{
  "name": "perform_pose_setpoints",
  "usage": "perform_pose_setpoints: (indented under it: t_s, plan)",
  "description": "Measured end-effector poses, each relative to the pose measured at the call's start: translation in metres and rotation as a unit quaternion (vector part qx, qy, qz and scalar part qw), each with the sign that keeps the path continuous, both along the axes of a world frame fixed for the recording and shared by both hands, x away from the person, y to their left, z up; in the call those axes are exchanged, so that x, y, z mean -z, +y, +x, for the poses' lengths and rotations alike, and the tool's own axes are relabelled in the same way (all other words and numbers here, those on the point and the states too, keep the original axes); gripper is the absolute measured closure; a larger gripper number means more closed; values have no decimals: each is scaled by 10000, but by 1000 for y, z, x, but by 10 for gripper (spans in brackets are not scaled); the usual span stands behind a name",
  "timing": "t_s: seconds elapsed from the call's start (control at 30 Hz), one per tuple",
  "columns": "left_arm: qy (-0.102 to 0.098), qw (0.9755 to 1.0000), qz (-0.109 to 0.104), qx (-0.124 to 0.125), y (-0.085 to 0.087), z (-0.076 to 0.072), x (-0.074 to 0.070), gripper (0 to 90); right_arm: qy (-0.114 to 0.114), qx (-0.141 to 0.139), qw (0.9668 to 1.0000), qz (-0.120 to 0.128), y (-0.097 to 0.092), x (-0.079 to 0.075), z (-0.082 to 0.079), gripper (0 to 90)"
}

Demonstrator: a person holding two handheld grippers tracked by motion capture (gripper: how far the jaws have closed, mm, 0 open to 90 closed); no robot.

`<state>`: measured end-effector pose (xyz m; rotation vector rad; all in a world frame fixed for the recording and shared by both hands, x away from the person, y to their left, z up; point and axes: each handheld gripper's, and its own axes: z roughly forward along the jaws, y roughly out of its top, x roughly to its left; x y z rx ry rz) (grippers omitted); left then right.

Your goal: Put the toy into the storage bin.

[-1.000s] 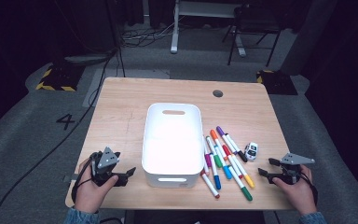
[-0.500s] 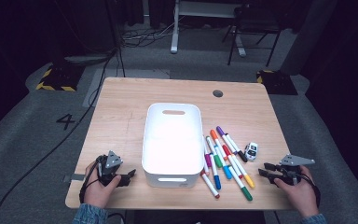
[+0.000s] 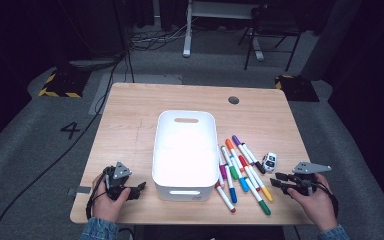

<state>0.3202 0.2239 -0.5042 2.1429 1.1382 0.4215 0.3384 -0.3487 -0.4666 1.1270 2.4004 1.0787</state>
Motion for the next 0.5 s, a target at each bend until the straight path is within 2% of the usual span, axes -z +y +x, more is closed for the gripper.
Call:
perform_pose_setpoints:
  t_s: [0.27,0.5]
  plan:
    - [0,10000,-8,-5,0,0,0,177,-15,-119,9999,-81,16,-15,19,666]
    - [-1,10000,-8,-6,0,0,0,177,72,-200,9997,-102,34,-25,48,682]
